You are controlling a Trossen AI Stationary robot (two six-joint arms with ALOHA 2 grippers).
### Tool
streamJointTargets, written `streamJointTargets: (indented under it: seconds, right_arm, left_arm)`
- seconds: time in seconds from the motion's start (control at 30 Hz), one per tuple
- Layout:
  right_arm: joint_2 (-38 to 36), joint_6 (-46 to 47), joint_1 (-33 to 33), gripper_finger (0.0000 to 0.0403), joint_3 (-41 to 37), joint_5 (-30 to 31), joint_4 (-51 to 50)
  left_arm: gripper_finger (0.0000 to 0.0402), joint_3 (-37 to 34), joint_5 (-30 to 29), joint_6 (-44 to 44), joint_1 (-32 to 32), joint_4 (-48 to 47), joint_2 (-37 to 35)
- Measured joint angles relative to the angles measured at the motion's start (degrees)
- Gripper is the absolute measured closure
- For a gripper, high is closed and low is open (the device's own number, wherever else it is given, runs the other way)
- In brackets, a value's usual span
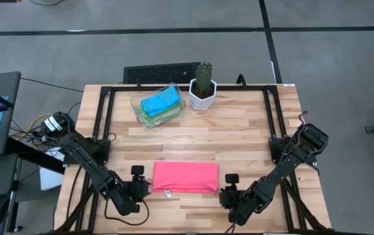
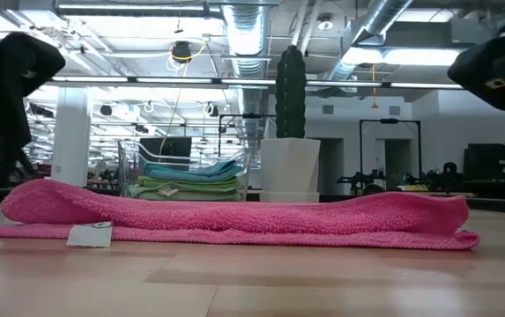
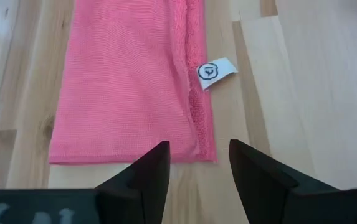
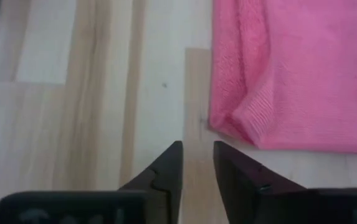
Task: Fold microfiber towels
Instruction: Fold the pink microfiber towel
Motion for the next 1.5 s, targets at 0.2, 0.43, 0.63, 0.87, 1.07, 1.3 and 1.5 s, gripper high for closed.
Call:
streamJointTargets:
  seconds: [0.2,0.43,0.63,0.87,1.07,1.3,1.5]
  right_arm:
    - [0.0,0.13,-1.07,0.0235,0.0,0.11,-2.11]
    - [0.0,-0.27,-2.85,0.0224,0.0,0.12,-1.79]
    - [0.62,-1.74,-3.57,0.024,0.0,0.13,0.57]
    - [1.75,-6.21,-4.48,0.025,-0.7,0.34,3.1]
    - [1.7,-5.92,-5.53,0.0278,-0.55,0.69,2.85]
    - [1.7,-5.9,-5.92,0.0341,-0.55,0.34,2.58]
    - [1.7,-5.9,-5.2,0.039,-0.55,0.36,2.4]
  left_arm:
    - [0.0223,-2.55,-0.98,3.56,0.91,5.1,2.06]
    - [0.0212,-2.55,0.41,4.38,2.26,6.72,8.07]
    - [0.0211,-2.55,0.4,2.58,2.84,6.36,8.41]
    - [0.0211,-2.55,-0.9,2.6,2.84,6.33,8.41]
    - [0.0236,-2.55,-0.6,2.87,3.45,6.28,8.41]
    - [0.0306,-2.53,-0.92,3.04,3.52,6.45,8.41]
    - [0.0368,-2.53,-0.48,3.05,3.45,6.46,8.41]
